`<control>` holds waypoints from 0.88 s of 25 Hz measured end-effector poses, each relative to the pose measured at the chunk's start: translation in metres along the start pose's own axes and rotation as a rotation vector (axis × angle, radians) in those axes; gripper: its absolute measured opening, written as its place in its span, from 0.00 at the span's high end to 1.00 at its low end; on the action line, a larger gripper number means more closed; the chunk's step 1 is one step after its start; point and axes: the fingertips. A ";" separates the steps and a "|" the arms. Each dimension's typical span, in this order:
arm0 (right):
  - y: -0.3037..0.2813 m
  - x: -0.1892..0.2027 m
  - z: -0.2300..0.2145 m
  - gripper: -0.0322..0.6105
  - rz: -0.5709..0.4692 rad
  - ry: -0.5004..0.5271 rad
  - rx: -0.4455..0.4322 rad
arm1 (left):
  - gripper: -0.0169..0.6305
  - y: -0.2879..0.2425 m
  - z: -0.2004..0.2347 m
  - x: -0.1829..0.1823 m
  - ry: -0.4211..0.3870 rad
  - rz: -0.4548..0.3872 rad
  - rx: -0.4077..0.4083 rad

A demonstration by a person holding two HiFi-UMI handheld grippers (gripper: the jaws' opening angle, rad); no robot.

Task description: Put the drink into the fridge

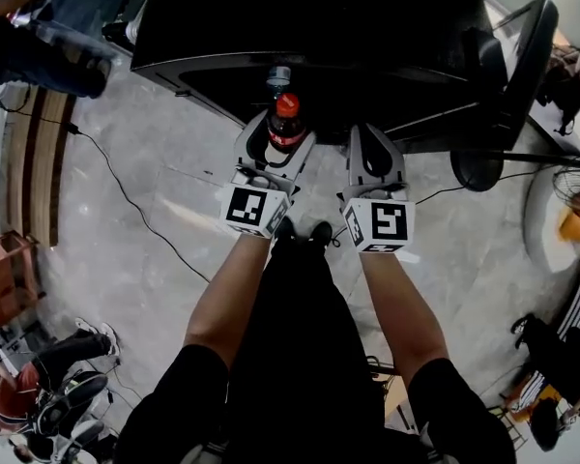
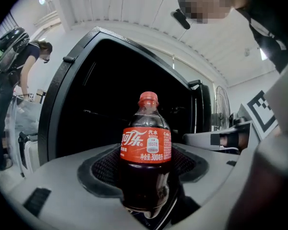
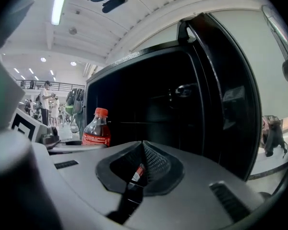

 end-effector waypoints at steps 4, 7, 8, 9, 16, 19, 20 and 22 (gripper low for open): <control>-0.006 0.014 -0.009 0.92 0.000 -0.010 0.005 | 0.48 -0.015 0.008 0.019 -0.040 -0.017 -0.004; -0.013 0.020 -0.013 0.92 -0.004 -0.020 0.019 | 0.48 -0.029 0.017 0.027 -0.043 -0.019 -0.001; -0.017 0.022 -0.013 0.92 -0.004 -0.021 0.021 | 0.48 -0.032 0.022 0.031 -0.046 -0.022 -0.004; -0.022 0.024 -0.014 0.92 -0.004 -0.021 0.021 | 0.48 -0.034 0.027 0.036 -0.050 -0.026 -0.009; -0.038 0.031 -0.018 0.92 -0.009 -0.012 0.019 | 0.48 -0.064 0.047 0.051 -0.055 -0.068 -0.029; -0.038 0.036 -0.019 0.92 -0.007 -0.010 0.016 | 0.48 -0.078 0.049 0.054 -0.052 -0.069 -0.025; -0.038 0.038 -0.020 0.92 -0.006 -0.011 0.018 | 0.48 -0.082 0.050 0.055 -0.053 -0.067 -0.026; -0.040 0.043 -0.022 0.92 -0.005 -0.011 0.021 | 0.48 -0.086 0.052 0.059 -0.058 -0.062 -0.030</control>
Point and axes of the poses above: the fingertips, and each gripper's own axes: y backward along the fingers, z to its left, x out of its underside, and after that the axes turned 7 degrees about -z, right-handed
